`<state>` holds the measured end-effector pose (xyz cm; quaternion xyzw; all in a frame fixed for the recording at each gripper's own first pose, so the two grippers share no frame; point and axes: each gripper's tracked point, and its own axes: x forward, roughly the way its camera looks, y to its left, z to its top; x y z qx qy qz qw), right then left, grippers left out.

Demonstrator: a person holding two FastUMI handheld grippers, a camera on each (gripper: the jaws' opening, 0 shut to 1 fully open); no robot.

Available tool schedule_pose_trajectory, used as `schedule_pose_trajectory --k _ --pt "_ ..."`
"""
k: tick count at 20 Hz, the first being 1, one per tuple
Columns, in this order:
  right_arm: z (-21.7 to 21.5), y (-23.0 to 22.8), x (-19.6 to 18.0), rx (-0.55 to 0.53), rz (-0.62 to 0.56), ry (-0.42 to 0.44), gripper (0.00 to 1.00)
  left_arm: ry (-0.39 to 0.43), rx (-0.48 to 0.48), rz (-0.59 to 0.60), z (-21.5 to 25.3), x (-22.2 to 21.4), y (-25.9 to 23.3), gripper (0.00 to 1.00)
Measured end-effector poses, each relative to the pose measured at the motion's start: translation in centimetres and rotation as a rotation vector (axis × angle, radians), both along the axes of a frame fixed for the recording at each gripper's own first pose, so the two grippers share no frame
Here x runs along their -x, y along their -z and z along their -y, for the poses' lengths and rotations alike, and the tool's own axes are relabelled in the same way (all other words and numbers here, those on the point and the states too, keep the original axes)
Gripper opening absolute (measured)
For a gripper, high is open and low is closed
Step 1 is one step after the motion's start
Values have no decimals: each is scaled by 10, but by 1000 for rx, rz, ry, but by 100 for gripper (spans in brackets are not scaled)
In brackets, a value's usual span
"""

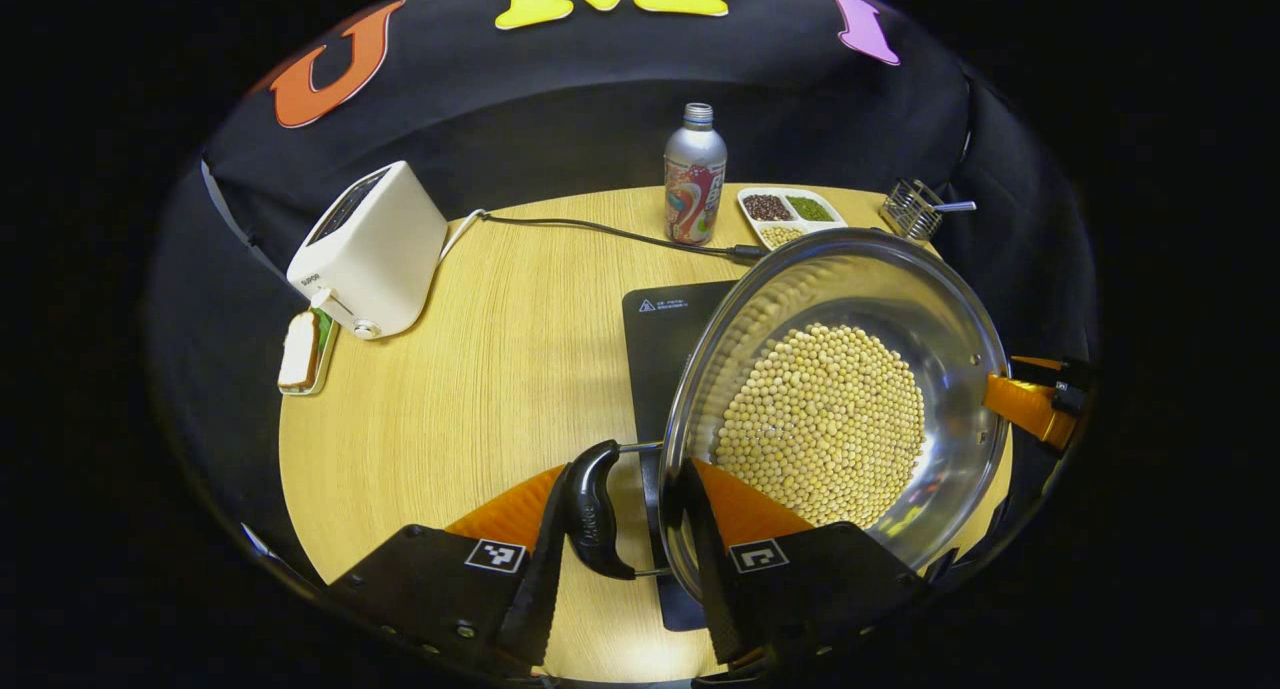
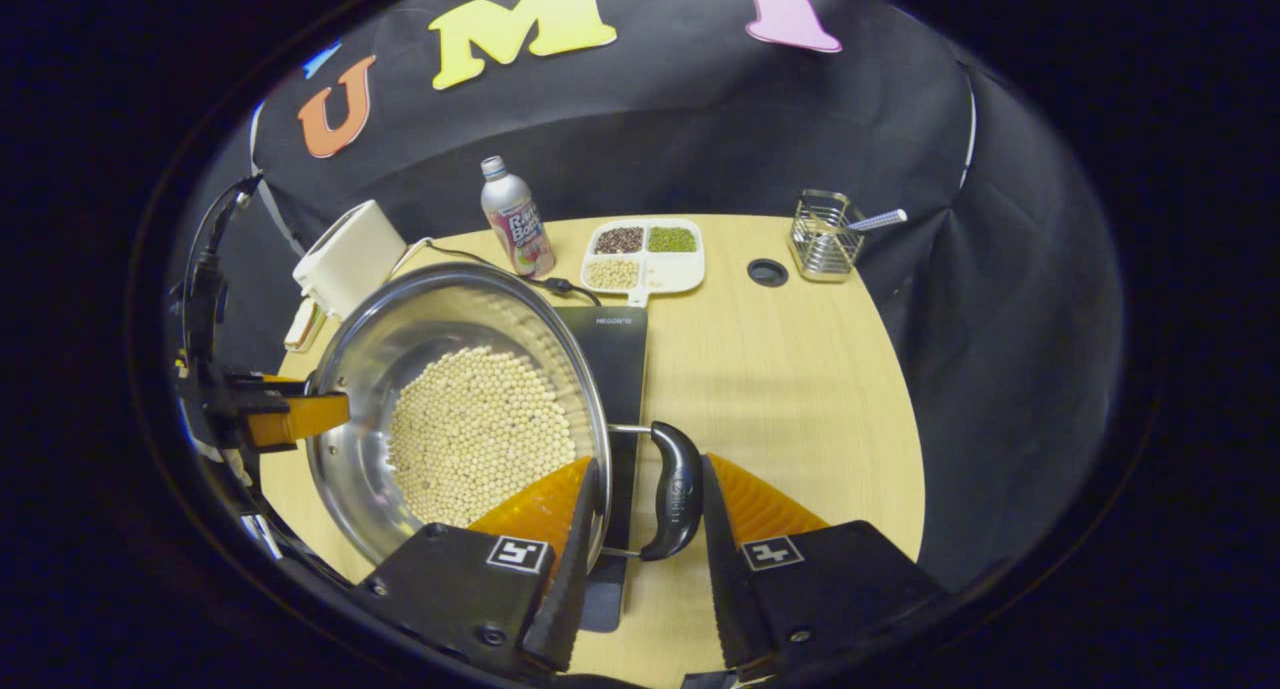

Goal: First push the handle of the pot to place it horizontally, then grasp the pot with both hands and set it on the induction cooktop.

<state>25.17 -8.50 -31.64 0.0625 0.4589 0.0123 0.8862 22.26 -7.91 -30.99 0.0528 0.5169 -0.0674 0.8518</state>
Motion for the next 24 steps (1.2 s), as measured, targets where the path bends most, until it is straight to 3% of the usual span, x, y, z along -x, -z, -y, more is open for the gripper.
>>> schedule_pose_trajectory --k 9,24 --pt "0 13 -25 29 10 -9 57 9 -12 -41 1 -19 17 59" --pt "2 15 -27 15 119 -2 55 29 -24 34 0 -26 18 60"
